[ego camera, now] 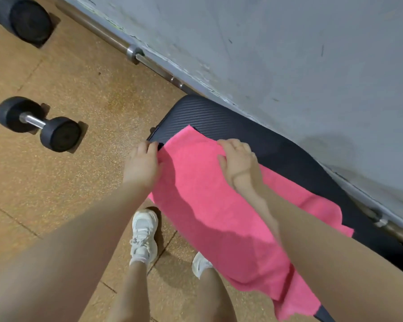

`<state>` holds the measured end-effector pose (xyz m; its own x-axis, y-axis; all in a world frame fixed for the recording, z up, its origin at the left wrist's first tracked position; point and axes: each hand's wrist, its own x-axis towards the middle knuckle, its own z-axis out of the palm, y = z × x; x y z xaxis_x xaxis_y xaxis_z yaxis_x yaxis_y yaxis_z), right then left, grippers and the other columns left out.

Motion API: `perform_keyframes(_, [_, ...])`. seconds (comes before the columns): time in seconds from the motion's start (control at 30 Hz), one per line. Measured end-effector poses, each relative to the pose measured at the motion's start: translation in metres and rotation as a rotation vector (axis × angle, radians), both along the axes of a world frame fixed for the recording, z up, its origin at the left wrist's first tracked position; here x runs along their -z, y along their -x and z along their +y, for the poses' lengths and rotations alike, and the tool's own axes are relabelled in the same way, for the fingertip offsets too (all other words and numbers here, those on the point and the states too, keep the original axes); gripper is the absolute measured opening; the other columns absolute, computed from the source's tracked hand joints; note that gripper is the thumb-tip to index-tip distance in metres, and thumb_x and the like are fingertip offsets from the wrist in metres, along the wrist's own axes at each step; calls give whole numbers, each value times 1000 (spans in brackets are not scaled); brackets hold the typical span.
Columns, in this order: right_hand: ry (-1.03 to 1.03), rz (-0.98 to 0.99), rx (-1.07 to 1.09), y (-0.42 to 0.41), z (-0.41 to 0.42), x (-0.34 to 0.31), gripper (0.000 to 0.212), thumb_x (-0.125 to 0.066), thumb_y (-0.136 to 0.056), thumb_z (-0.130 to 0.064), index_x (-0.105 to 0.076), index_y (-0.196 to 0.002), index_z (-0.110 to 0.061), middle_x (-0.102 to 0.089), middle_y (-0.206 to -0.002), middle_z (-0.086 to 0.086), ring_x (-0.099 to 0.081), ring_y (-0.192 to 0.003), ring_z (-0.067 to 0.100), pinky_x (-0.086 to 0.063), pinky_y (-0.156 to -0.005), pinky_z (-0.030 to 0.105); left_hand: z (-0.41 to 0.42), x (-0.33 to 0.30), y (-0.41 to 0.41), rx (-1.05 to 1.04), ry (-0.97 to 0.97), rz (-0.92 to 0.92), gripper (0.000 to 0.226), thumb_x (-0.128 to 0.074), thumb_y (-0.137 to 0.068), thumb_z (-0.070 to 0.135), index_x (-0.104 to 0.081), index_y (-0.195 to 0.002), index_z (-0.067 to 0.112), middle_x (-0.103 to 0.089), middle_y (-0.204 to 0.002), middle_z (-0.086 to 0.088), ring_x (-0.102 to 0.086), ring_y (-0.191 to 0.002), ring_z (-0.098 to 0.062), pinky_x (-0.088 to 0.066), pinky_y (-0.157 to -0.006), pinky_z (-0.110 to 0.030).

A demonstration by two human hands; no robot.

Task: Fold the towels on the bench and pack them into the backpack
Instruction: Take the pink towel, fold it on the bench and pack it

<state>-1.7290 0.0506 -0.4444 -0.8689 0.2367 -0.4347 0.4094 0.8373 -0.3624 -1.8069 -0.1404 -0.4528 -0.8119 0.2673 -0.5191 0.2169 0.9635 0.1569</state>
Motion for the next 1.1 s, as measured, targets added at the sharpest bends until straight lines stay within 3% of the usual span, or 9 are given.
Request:
perform_keyframes(0.17, [-60,-48,49,55,-41,13,44,-44,-93,-42,-47,-128,-15,-50,-128,5,-39,-119,27,-28,-96,37,-20,11,8,22,-60,-12,33,-58,-87,29,-59,-111,7,-41,-123,-12,-38,-115,-31,-33,-95,-40])
perform_keyframes(0.27, [-31,-205,109,79,-46,14,36,-50,-87,-52,-57,-102,-21,-56,-103,0,-42,-107,24,-30,-92,35,-25,13,16,80,-256,-75,20,-58,-86,26,-60,-92,6,-47,-103,-6,-45,-100,-28,-36,-83,-34])
perform_keyframes(0.33, [205,-151,212,90,-48,8,16,-55,-88,-34,-56,-81,-20,-56,-85,0,-48,-90,22,-32,-78,28,-28,8,23,51,-400,-201,14,-56,-87,23,-49,-82,12,-47,-79,1,-49,-77,-22,-36,-65,-28])
perform_keyframes(0.43, [335,-4,258,99,-45,-7,19,-49,-88,-3,-62,-89,11,-65,-94,24,-58,-93,38,-37,-74,34,-37,1,36,-12,-489,-451,23,-60,-88,23,-39,-79,21,-48,-62,4,-46,-55,-13,-34,-50,-19])
perform_keyframes(0.57, [258,79,266,119,-39,-26,23,-49,-91,-7,-68,-104,-4,-68,-107,13,-59,-97,23,-37,-73,17,-50,-6,65,-124,-555,-644,22,-66,-84,23,-48,-91,13,-51,-65,0,-46,-57,-16,-36,-55,-28])
perform_keyframes(0.7, [139,222,329,152,-37,-27,31,-46,-88,-3,-69,-107,-11,-68,-111,13,-59,-105,24,-36,-80,23,-51,-10,101,-201,-636,-429,12,-64,-85,20,-54,-90,16,-51,-71,5,-46,-62,-10,-36,-56,-15])
perform_keyframes(0.8, [24,242,372,168,-31,-15,34,-43,-91,-13,-59,-121,-14,-63,-116,15,-55,-110,32,-40,-93,34,-48,-3,120,-142,-593,-256,45,-61,-87,19,-43,-127,11,-55,-114,-7,-53,-105,-22,-41,-92,-26])
perform_keyframes(0.9, [-31,180,431,145,-26,-10,40,-43,-94,-13,-43,-134,-10,-51,-129,16,-45,-119,33,-34,-99,41,-47,10,108,107,-428,-188,65,-58,-87,19,-26,-142,9,-23,-150,-12,-21,-139,-28,-20,-115,-40])
perform_keyframes(1.1, [-142,-4,359,3,13,-15,37,-44,-87,0,-53,-123,-3,-49,-128,18,-45,-115,38,-38,-97,47,-22,7,29,459,-489,-157,34,-44,-81,25,-56,-111,15,-53,-121,-19,-52,-107,-40,-47,-87,-51])
